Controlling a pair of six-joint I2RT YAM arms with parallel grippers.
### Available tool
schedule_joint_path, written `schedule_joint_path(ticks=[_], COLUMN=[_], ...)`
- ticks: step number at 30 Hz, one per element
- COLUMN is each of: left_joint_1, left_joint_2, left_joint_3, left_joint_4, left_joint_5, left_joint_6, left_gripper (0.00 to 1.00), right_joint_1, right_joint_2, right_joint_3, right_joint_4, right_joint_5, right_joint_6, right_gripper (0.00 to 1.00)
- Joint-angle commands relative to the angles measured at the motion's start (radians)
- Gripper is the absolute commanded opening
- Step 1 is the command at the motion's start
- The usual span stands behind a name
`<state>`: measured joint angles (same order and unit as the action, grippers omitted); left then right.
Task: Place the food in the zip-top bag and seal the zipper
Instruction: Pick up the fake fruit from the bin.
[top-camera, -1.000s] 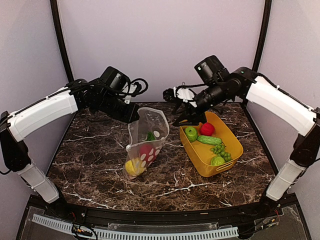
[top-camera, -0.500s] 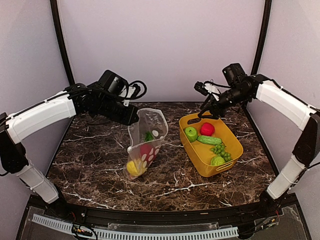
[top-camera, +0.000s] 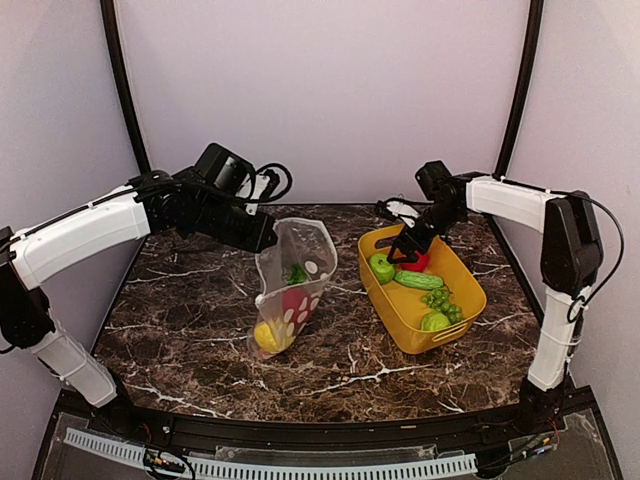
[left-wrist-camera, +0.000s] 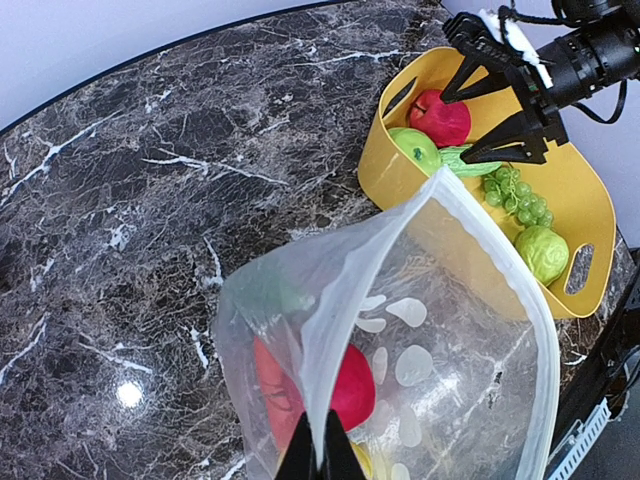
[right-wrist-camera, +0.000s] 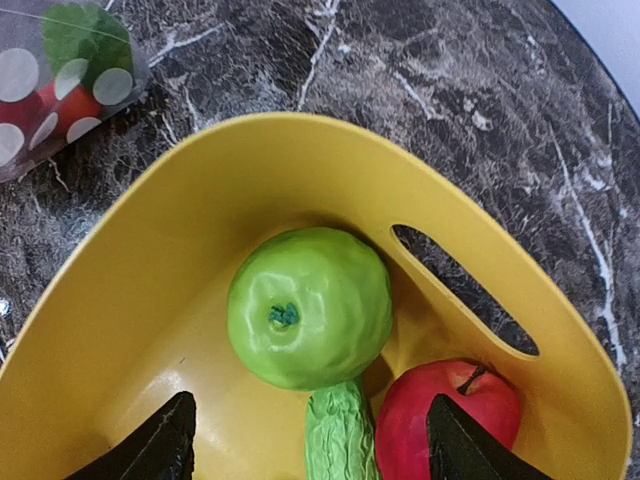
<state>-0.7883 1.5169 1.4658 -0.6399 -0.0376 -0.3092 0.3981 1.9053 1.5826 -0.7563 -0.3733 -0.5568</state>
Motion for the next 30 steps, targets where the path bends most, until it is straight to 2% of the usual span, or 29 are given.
schedule_joint_path(ticks=[1, 5, 14, 30], left_joint_1=[0.0, 0.0, 0.0, 0.0], left_joint_2=[-0.045, -0.048, -0.042, -0.039], left_joint_3=[-0.03, -0.044, -0.049, -0.054], left_joint_4=[0.012, 0.022, 0.028, 0.03], left_joint_5=[0.004, 0.003, 0.009, 0.016], left_joint_6=[-0.007, -0.008, -0.01, -0.013], left_gripper=[0.01, 0.01, 0.01, 0.01], right_joint_1=[-0.001, 0.001, 0.017, 0.054], right_joint_2=[0.058, 0.11, 0.18, 0.236], right_joint_3=[0.062, 0.106, 0.163, 0.161], right_joint_4=[0.007, -0.013, -0.04, -0.038], right_joint_5=[0.019, -0.014, -0.046, 0.002], right_joint_6=[0.026, 0.036, 0.047, 0.059], right_gripper=[0.78, 0.82, 0.82, 0.74])
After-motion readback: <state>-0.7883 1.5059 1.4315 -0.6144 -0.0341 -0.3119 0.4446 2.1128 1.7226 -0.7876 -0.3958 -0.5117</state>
